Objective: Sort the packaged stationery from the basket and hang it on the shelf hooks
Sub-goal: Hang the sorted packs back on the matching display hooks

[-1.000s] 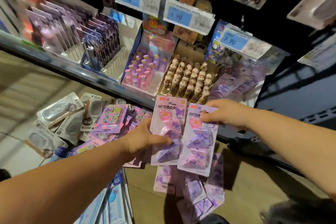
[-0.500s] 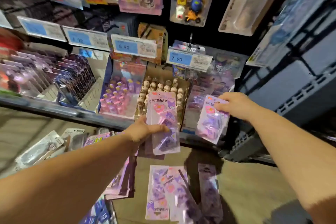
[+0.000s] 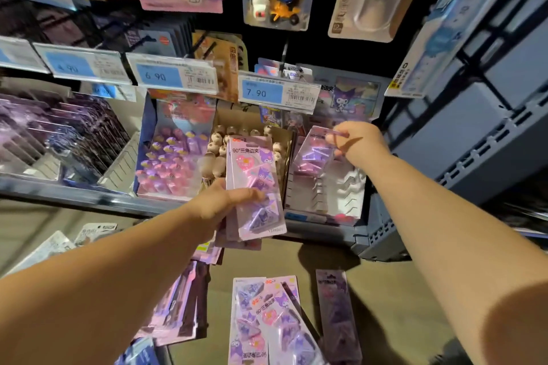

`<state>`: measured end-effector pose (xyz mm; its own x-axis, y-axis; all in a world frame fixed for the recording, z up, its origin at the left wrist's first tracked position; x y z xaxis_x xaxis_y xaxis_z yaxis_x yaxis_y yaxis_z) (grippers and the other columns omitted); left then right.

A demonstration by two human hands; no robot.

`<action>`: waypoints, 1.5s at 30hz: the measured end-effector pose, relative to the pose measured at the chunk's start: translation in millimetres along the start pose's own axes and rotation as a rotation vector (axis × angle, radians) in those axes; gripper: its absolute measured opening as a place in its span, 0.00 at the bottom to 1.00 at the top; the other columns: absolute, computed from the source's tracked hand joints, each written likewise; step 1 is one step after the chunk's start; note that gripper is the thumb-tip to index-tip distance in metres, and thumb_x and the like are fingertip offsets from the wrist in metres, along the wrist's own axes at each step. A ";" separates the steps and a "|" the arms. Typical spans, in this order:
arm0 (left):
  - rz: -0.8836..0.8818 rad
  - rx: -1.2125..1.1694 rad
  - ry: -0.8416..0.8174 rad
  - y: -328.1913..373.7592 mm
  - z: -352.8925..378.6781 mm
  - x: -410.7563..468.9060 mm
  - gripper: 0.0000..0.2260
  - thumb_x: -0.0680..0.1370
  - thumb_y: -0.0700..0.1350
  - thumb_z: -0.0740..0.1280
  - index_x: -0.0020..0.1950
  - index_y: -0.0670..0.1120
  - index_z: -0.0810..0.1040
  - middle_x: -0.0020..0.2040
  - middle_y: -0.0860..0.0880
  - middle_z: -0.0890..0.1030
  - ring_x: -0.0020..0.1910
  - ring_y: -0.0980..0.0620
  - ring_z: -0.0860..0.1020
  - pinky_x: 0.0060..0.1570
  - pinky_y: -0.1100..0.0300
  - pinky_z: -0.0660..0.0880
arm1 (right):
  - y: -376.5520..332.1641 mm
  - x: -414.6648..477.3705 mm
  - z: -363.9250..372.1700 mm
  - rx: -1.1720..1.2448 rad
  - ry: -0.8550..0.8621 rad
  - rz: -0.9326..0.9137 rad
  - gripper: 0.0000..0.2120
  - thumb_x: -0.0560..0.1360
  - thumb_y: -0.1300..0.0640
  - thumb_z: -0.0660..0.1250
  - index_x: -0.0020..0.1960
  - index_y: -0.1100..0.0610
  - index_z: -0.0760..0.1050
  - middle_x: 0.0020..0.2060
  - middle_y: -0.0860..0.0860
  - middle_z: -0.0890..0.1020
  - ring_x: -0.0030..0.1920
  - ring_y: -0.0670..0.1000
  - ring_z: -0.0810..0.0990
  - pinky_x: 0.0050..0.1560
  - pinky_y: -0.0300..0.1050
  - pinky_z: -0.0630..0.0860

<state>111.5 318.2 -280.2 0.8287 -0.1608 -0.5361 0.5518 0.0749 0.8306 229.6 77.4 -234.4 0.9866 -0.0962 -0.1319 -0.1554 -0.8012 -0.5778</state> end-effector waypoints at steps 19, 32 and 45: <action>0.050 0.073 -0.023 -7.4 -12.4 15.8 0.38 0.55 0.50 0.78 0.63 0.45 0.75 0.52 0.40 0.84 0.47 0.41 0.84 0.38 0.53 0.79 | 6.9 22.0 17.9 -0.286 0.048 -0.022 0.17 0.81 0.48 0.59 0.59 0.59 0.78 0.52 0.56 0.81 0.52 0.57 0.78 0.49 0.44 0.72; 0.044 0.024 -0.039 -7.6 -13.6 15.9 0.24 0.63 0.43 0.74 0.58 0.44 0.77 0.41 0.45 0.85 0.36 0.48 0.84 0.29 0.58 0.77 | -3.6 7.9 33.7 -0.406 0.021 -0.099 0.13 0.82 0.51 0.57 0.54 0.58 0.77 0.51 0.57 0.80 0.50 0.57 0.76 0.48 0.45 0.71; 0.052 0.048 -0.084 -13.2 -6.3 18.4 0.32 0.54 0.49 0.78 0.57 0.46 0.79 0.48 0.42 0.85 0.44 0.43 0.84 0.42 0.53 0.79 | 3.4 0.1 29.6 -0.115 0.300 -0.107 0.12 0.78 0.46 0.62 0.41 0.52 0.70 0.42 0.51 0.76 0.42 0.53 0.75 0.43 0.43 0.70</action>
<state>120.1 320.5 -302.0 0.8442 -0.2402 -0.4791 0.5014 0.0382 0.8644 227.6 92.2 -260.2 0.9705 -0.1637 0.1772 -0.0604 -0.8759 -0.4787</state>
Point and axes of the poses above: each hand's wrist, its own x-axis towards the middle knuckle, its own z-axis out of the palm, y = z × x, the point moved 3 cm from there along x, towards the middle knuckle
